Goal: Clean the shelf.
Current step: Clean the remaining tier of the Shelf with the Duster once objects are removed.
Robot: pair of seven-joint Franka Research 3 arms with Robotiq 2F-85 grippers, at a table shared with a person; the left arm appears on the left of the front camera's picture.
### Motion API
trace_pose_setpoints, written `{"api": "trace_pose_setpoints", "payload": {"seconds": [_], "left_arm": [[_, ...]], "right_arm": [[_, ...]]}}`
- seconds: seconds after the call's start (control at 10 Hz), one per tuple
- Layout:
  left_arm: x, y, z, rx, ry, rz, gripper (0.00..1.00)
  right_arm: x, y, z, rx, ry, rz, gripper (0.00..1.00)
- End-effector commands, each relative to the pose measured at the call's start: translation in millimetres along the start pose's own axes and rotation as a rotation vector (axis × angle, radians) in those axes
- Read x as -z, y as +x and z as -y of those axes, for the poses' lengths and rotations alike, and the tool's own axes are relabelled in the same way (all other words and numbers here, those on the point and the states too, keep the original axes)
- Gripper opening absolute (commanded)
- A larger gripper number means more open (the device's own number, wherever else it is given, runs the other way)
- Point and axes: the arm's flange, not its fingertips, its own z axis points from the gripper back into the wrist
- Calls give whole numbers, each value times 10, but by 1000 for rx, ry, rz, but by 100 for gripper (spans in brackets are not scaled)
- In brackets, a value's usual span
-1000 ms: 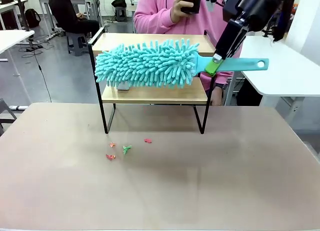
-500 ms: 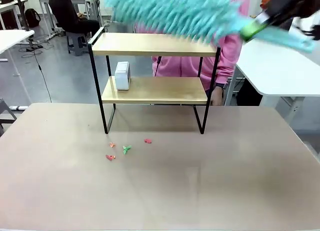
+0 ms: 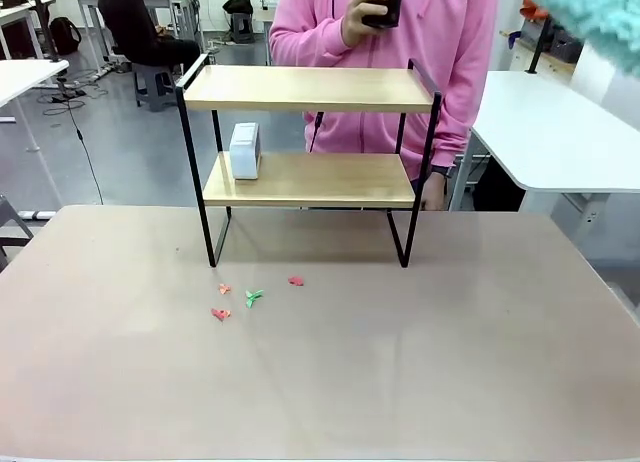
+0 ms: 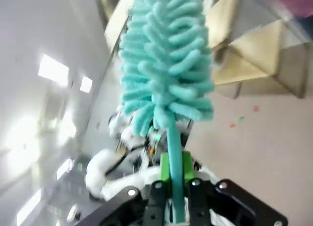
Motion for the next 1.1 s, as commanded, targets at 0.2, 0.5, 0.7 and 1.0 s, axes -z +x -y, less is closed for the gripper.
{"api": "trace_pose_setpoints", "payload": {"seconds": [0.2, 0.5, 0.7, 1.0], "left_arm": [[13, 14, 11, 17, -16, 19, 100], [13, 14, 11, 17, -16, 19, 100], [13, 14, 11, 17, -16, 19, 100], [13, 14, 11, 17, -16, 19, 100]], "right_arm": [[648, -163, 718, 414, -222, 211, 13], [129, -3, 774, 311, -248, 213, 13], [129, -3, 774, 311, -248, 213, 13], [129, -3, 774, 311, -248, 213, 13]]}}
